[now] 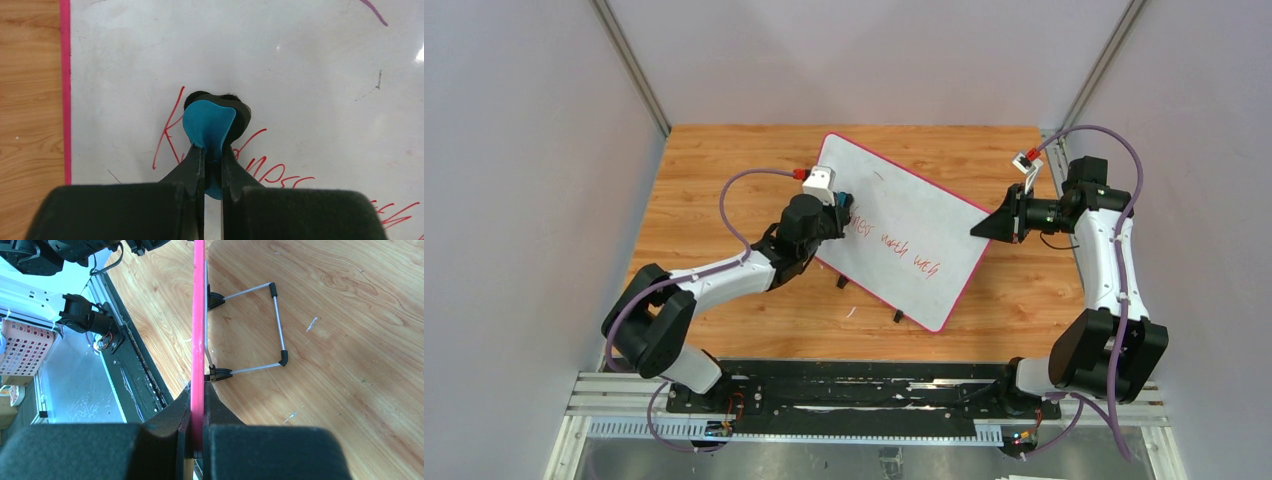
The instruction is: Erase the whiteboard
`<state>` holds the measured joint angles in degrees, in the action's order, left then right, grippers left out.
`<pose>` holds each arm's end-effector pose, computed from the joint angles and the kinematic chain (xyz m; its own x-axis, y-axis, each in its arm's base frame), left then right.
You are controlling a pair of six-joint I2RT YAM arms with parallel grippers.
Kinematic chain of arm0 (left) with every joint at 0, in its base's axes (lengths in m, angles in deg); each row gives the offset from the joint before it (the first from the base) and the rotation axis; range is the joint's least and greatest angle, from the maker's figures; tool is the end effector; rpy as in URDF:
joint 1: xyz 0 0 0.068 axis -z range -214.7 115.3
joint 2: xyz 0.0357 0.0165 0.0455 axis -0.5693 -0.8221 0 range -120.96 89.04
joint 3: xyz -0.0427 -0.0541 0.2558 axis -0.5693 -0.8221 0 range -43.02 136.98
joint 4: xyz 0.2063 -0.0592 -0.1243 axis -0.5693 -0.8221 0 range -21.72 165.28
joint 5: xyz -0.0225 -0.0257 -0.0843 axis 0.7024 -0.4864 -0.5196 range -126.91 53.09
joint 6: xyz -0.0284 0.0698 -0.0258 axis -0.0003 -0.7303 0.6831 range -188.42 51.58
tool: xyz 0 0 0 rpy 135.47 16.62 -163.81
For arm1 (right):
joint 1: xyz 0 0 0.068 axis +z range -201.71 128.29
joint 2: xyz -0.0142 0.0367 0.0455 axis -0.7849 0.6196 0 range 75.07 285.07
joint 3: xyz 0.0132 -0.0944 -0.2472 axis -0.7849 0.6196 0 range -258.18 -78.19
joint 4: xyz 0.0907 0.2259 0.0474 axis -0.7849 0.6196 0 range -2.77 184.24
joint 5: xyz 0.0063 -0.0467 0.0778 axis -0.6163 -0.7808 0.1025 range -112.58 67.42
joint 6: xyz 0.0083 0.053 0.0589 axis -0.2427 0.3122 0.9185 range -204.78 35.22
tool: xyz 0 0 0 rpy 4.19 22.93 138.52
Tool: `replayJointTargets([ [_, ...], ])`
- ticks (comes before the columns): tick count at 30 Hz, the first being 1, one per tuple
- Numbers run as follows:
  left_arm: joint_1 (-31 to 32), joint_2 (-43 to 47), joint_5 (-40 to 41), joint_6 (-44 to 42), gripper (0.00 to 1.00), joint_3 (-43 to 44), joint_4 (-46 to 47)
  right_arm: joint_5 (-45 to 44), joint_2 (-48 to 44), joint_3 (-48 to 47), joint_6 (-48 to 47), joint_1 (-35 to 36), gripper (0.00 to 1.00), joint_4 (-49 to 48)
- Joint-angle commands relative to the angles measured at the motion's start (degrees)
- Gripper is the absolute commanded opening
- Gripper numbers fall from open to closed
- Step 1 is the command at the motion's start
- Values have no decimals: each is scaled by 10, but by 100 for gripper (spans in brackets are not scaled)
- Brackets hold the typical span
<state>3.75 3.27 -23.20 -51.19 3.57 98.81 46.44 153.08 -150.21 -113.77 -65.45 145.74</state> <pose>0.2867 -0.2069 0.2315 -0.3279 -0.1071 -0.9386 0.3437 0.9120 -0.2241 0.2532 0.0040 0.3104 -0.6188 -0.0273 -0.7851 -0.6922 0.4916 0.5284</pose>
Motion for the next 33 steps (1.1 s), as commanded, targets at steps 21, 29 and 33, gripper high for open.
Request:
replayJointTargets([
  [21,8,0,58,-47,0,50,-42,-13,0,3,-47,8,1,20],
  [29,-13,23,87,-76,0,44,-58,-15,3,-2,-66,8,1,34],
  [33,-42,34,79,-71,0,34,-60,-12,5,-5,-76,8,1,41],
])
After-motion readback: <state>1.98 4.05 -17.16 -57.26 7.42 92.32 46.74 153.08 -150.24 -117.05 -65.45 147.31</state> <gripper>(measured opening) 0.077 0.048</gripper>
